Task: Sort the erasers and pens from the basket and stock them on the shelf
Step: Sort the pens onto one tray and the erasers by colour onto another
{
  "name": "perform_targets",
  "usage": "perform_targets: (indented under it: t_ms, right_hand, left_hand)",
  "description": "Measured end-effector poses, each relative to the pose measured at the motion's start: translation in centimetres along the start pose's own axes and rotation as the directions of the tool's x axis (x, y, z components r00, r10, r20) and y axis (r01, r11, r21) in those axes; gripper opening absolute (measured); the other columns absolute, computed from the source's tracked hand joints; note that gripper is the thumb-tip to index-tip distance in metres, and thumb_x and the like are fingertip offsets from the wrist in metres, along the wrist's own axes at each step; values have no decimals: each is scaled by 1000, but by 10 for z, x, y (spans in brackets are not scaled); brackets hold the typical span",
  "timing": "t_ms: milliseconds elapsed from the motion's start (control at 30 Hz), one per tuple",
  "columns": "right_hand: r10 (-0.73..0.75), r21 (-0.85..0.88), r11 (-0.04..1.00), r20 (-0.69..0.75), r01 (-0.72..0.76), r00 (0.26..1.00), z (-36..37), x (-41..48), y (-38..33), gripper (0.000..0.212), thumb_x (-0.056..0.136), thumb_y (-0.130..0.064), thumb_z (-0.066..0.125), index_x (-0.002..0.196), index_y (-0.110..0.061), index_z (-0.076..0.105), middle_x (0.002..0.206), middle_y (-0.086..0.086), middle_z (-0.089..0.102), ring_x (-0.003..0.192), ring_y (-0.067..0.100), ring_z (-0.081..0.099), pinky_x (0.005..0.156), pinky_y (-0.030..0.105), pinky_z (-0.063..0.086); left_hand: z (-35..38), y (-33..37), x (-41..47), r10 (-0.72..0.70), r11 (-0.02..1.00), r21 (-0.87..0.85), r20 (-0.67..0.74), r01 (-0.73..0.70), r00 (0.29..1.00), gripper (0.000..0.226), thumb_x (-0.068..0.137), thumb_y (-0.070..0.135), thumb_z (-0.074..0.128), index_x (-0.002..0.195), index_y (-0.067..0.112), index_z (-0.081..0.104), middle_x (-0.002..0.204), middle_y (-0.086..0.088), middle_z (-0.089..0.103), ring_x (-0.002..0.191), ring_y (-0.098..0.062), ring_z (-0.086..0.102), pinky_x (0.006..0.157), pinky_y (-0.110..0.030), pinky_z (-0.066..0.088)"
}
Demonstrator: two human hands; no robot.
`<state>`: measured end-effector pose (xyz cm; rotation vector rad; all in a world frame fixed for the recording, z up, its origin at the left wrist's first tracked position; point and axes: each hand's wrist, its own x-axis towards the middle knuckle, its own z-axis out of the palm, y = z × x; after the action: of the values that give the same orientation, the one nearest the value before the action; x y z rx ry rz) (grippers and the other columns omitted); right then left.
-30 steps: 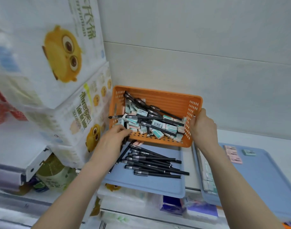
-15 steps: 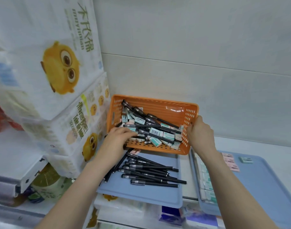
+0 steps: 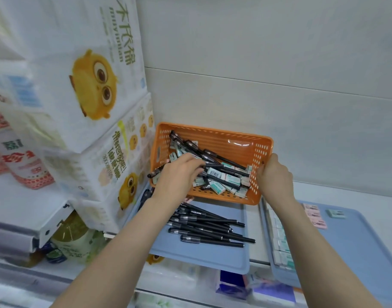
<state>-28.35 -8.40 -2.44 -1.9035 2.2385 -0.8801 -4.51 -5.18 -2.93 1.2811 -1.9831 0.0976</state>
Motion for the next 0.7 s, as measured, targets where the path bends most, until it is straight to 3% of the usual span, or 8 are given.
perform_targets:
  t_ms: [133,200,267,300,400,533,700]
  right_hand:
    - [-5,-14,1000,4,5,1000,0,-1,-1,14,100,-22,36,98,-9,42,87,15,63,76,37,59,63,37,39]
    - [-1,-13,1000,5,1,1000,-1,-1,-1,16,100,-24,36,98,-10,42,86,13,62,74,36,58,63,37,38]
    - [7,-6,1000,14,-7,1000,-2,-1,-1,15,100,-24,35,97,-10,40,83,10,58,72,34,53,63,37,35]
    - [7,-5,1000,18,-7,1000,-2,-1,-1,15,100,-23,35,97,-10,40,82,10,57,72,34,52,63,37,34]
    - [-3,-8,1000,20,3,1000,-2,0,0,14,99,-21,35,96,-9,41,86,13,61,74,36,56,63,37,36]
    - [-21,-18,1000,14,22,1000,-1,0,0,12,99,-15,35,97,-6,42,89,18,63,76,38,57,64,37,35]
    - [-21,10,1000,8,21,1000,-3,1,-2,12,99,-17,35,97,-8,42,92,18,63,79,39,57,67,37,34]
  left_hand:
    - [4,27,23,61,998,-1,-59,-62,996,19,90,17,67,107,9,71,99,-4,62,72,-17,62,53,-27,49]
    - [14,37,32,64,997,-53,43,-61,997,29,91,13,64,120,10,66,113,-6,60,88,-20,63,71,-33,56]
    - [25,42,34,65,995,-89,218,-47,974,47,93,5,58,138,17,52,134,-3,52,111,-20,58,95,-35,50]
    - [28,42,30,57,995,-100,275,-31,960,53,94,3,56,143,20,47,139,-1,48,117,-19,54,100,-33,46]
    - [18,24,6,-16,995,-93,243,39,970,42,93,12,60,133,22,56,127,4,56,112,-14,54,97,-28,45]
    - [-9,-17,-28,-74,997,50,187,65,980,20,91,26,63,109,20,70,107,6,63,103,-15,55,89,-30,46]
    - [-18,-40,-44,-93,982,185,319,34,943,33,82,24,74,114,25,69,110,8,62,105,-16,52,88,-30,44]
